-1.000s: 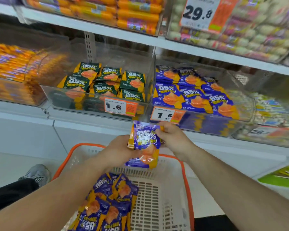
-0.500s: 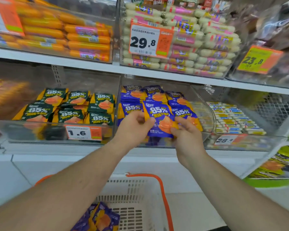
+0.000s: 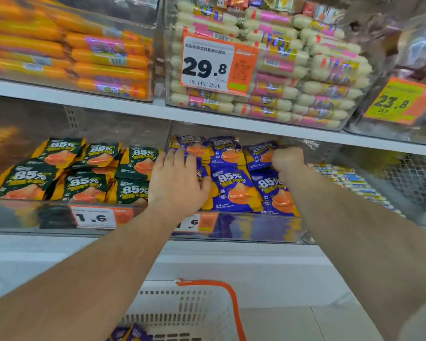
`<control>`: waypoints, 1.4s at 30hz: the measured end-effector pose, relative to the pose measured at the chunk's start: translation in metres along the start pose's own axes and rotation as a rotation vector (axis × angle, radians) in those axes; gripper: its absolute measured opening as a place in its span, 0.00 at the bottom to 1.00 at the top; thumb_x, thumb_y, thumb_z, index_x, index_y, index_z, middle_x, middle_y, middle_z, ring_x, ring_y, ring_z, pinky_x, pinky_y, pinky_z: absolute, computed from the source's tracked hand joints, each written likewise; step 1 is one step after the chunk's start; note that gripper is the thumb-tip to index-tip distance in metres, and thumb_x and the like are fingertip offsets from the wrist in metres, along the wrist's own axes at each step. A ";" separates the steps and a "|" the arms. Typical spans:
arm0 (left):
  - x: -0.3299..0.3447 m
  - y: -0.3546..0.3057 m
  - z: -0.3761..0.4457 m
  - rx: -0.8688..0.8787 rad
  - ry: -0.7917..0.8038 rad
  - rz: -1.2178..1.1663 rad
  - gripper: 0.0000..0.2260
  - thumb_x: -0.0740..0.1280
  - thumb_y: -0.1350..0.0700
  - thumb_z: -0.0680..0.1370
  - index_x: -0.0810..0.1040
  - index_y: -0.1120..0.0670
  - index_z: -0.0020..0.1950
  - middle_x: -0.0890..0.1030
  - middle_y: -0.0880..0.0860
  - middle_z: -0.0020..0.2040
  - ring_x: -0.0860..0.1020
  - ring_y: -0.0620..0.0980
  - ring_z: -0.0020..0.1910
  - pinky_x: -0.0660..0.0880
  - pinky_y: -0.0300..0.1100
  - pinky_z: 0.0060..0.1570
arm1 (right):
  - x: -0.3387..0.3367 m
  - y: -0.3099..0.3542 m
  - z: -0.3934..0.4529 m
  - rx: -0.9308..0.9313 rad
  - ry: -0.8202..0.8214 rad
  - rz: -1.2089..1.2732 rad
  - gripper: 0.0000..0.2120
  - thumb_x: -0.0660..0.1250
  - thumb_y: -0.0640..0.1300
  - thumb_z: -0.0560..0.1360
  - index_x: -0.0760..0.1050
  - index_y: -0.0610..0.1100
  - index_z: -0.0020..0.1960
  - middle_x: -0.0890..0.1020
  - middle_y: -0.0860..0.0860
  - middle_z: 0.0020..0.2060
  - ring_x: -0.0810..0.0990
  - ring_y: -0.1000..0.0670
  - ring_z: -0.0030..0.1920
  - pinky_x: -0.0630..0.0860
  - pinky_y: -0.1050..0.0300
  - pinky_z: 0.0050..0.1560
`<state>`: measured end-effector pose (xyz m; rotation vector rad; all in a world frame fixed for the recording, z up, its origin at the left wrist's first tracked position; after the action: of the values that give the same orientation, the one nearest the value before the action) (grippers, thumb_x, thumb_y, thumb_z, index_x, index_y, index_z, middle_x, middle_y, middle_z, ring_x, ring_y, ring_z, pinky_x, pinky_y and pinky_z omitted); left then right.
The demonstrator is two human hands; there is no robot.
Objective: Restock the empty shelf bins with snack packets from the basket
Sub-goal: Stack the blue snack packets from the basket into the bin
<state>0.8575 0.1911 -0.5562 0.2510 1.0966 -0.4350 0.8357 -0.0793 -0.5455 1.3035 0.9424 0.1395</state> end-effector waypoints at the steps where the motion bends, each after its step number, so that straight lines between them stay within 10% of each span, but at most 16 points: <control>1: 0.000 0.000 0.000 -0.001 -0.003 -0.002 0.29 0.54 0.38 0.78 0.69 0.58 0.69 0.72 0.60 0.70 0.68 0.59 0.70 0.58 0.55 0.73 | 0.005 -0.001 0.006 -0.002 -0.001 -0.065 0.14 0.63 0.37 0.77 0.76 0.37 0.62 0.80 0.41 0.60 0.79 0.42 0.60 0.76 0.57 0.50; 10: -0.004 0.000 -0.002 0.010 -0.104 -0.063 0.27 0.53 0.41 0.74 0.78 0.58 0.58 0.81 0.58 0.55 0.78 0.59 0.55 0.68 0.57 0.66 | 0.020 -0.007 0.031 -0.064 -0.099 -0.511 0.17 0.62 0.45 0.76 0.76 0.36 0.60 0.79 0.40 0.59 0.78 0.39 0.60 0.74 0.54 0.54; 24: -0.003 0.000 -0.002 0.000 -0.093 -0.072 0.26 0.55 0.40 0.75 0.76 0.57 0.61 0.79 0.57 0.58 0.76 0.58 0.58 0.65 0.56 0.69 | 0.029 -0.009 0.046 -0.021 -0.176 -0.772 0.21 0.64 0.44 0.73 0.73 0.37 0.64 0.76 0.39 0.62 0.75 0.39 0.61 0.73 0.49 0.58; 36: -0.021 0.003 -0.006 0.066 -0.049 -0.322 0.19 0.65 0.49 0.75 0.74 0.57 0.62 0.77 0.55 0.59 0.72 0.56 0.63 0.56 0.53 0.74 | 0.015 0.029 -0.066 -0.469 -0.332 -0.345 0.09 0.64 0.40 0.72 0.81 0.43 0.48 0.81 0.43 0.49 0.78 0.40 0.52 0.75 0.52 0.49; 42: -0.051 0.014 -0.080 0.285 -0.264 -0.352 0.17 0.63 0.53 0.68 0.78 0.56 0.54 0.79 0.54 0.51 0.75 0.58 0.50 0.72 0.52 0.48 | 0.057 0.029 -0.185 -0.846 -0.300 0.017 0.04 0.65 0.37 0.68 0.78 0.41 0.37 0.76 0.51 0.33 0.75 0.49 0.35 0.69 0.60 0.38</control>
<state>0.7798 0.2468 -0.5463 0.2427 0.8170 -0.9159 0.7622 0.1021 -0.5426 0.5246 0.5117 0.3076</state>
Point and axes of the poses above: each hand's wrist, its own z-axis towards the middle knuckle, its own x-axis out of the palm, y = z × x, the point moved 8 cm from there along z, towards the middle knuckle
